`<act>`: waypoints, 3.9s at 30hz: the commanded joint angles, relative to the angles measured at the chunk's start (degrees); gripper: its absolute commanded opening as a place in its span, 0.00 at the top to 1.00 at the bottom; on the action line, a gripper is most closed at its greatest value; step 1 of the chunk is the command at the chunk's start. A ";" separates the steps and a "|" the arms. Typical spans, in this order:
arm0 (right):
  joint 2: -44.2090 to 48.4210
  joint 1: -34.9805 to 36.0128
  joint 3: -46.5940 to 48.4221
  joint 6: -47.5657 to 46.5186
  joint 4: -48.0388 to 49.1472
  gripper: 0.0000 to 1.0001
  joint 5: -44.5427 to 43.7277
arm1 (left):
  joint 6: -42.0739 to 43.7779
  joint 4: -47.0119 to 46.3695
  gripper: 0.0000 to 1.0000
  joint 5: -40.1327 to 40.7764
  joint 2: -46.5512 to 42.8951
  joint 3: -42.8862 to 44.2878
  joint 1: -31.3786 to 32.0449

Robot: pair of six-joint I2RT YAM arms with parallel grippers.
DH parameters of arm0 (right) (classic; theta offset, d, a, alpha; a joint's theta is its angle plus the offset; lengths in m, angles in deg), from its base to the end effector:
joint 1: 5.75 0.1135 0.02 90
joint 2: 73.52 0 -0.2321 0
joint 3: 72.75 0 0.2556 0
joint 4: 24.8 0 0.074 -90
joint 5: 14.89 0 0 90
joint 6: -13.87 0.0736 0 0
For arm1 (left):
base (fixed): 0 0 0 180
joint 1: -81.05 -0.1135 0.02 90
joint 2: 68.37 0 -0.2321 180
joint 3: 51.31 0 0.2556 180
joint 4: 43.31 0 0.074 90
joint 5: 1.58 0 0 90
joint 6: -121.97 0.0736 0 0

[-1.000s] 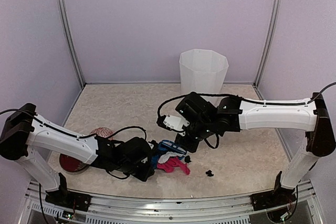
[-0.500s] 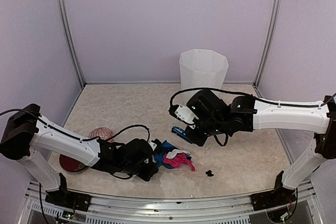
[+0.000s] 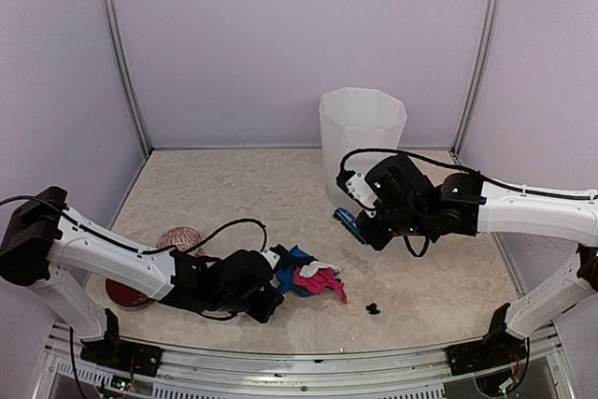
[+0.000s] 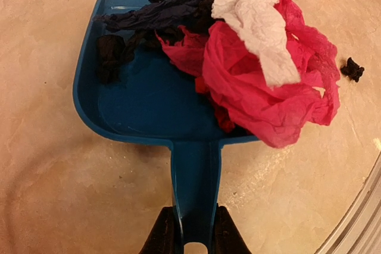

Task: Sweep away the paper scraps from the table
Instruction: Dump the paper scraps in the dustpan into the trash bin, then sweep the paper scraps at the center of the board.

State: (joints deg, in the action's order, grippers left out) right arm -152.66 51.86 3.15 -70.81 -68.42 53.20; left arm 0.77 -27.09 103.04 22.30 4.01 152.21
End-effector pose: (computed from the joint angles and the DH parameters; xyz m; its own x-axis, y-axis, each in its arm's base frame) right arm 0.1993 0.2629 0.2232 -0.4492 -0.5475 -0.7061 -0.6077 0.7665 -0.2077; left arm 0.1214 -0.2982 0.0839 -0.6645 0.3954 -0.6341 0.6089 0.7783 -0.1529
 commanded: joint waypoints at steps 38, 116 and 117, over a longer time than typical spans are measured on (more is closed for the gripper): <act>16.51 -14.36 -22.92 15.48 13.49 1.00 2.62 | 14.25 31.72 1.00 -5.86 3.51 52.16 -9.38; 34.05 -14.37 -34.45 18.90 19.59 1.00 10.97 | -54.37 -46.42 1.00 -71.81 33.32 70.53 -28.93; 33.98 -14.37 -33.89 18.40 20.20 1.00 11.50 | -51.37 -43.72 1.00 -71.85 31.56 69.25 -29.13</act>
State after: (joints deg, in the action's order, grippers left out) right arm -119.65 37.96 -32.80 -50.96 -49.62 63.62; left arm -63.77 -78.57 32.55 62.48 76.40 123.47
